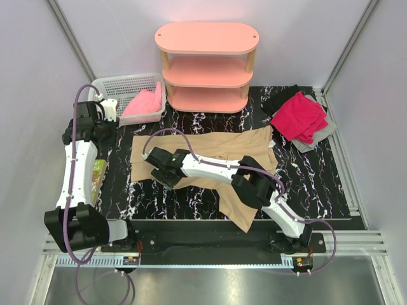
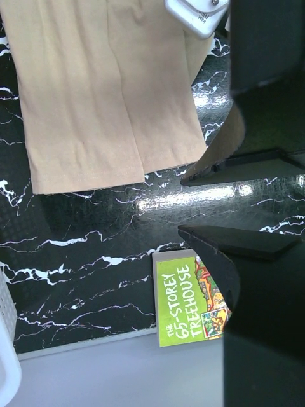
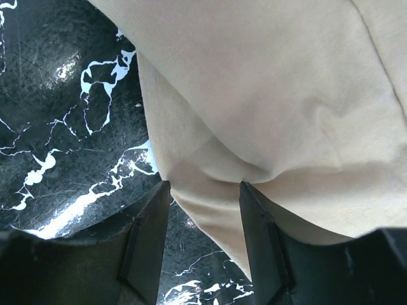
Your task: Fold and stack the t-shirts
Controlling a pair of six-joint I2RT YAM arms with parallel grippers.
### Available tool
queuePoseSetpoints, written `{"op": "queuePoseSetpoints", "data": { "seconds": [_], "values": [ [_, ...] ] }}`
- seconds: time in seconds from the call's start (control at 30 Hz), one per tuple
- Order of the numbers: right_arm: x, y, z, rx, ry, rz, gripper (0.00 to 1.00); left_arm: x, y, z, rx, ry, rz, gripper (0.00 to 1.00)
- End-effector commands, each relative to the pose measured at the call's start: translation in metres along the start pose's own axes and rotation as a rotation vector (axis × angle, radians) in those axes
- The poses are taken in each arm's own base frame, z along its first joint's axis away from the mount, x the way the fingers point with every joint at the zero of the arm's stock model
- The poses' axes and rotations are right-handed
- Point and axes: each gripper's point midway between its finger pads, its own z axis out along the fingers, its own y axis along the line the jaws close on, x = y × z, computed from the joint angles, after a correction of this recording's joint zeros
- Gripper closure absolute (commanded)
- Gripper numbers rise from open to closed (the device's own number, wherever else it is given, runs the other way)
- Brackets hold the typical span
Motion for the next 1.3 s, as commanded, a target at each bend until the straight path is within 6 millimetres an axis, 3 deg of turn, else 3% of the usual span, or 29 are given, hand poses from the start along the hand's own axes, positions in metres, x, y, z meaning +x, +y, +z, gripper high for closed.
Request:
{"op": "queuePoseSetpoints", "data": {
  "seconds": [0.0,0.1,0.13,0.2,0.23,0.3,0.33,0.4,0.43,0.6,0.73,0.77,0.8,0.87,0.93,1.27],
  "values": [
    [-0.008,0.002,-0.006,-0.02,-0.022,0.043,0.45,-0.018,0.007,-0.014,0.0,-0.08,-0.014,0.64],
    [0.011,0.003,-0.011,-0.034,0.019,0.065,0.46,-0.021,0.013,-0.017,-0.006,-0.088,-0.019,0.64],
    [0.03,0.002,-0.008,-0.03,0.061,0.064,0.46,-0.022,0.015,-0.018,-0.011,-0.092,-0.019,0.64],
    [0.04,0.0,-0.018,-0.031,0.07,0.089,0.46,-0.025,0.021,-0.022,-0.024,-0.102,-0.023,0.64],
    [0.063,-0.002,-0.015,-0.025,0.115,0.092,0.46,-0.025,0.023,-0.023,-0.026,-0.101,-0.023,0.64],
    [0.074,-0.003,-0.027,-0.031,0.124,0.128,0.47,-0.026,0.028,-0.027,-0.034,-0.105,-0.026,0.64],
    [0.094,-0.005,-0.027,-0.025,0.164,0.138,0.47,-0.027,0.029,-0.027,-0.033,-0.109,-0.021,0.64],
    [0.102,-0.004,-0.041,-0.032,0.166,0.178,0.48,-0.026,0.031,-0.028,-0.037,-0.104,-0.027,0.64],
    [0.119,-0.006,-0.043,-0.027,0.198,0.186,0.48,-0.026,0.03,-0.028,-0.034,-0.105,-0.025,0.64],
    [0.114,-0.009,-0.065,-0.032,0.154,0.202,0.45,-0.022,0.02,-0.027,0.019,-0.103,-0.039,0.62],
    [0.083,-0.003,-0.074,-0.057,0.118,0.188,0.43,-0.017,-0.035,-0.032,0.218,-0.062,-0.019,0.65],
    [0.078,-0.003,-0.075,-0.062,0.107,0.181,0.43,-0.016,-0.064,-0.033,0.283,-0.045,0.048,0.66],
    [0.075,-0.002,-0.076,-0.062,0.099,0.179,0.43,-0.011,-0.079,-0.032,0.328,-0.019,0.081,0.66],
    [0.067,-0.003,-0.079,-0.059,0.081,0.173,0.43,0.01,-0.12,-0.032,0.433,0.077,0.177,0.67],
    [0.067,-0.003,-0.079,-0.059,0.081,0.171,0.43,0.033,-0.139,-0.019,0.482,0.191,0.218,0.68],
    [0.076,-0.006,-0.081,-0.042,0.073,0.176,0.44,0.089,-0.139,0.039,0.482,0.486,0.218,0.71]
  ]
}}
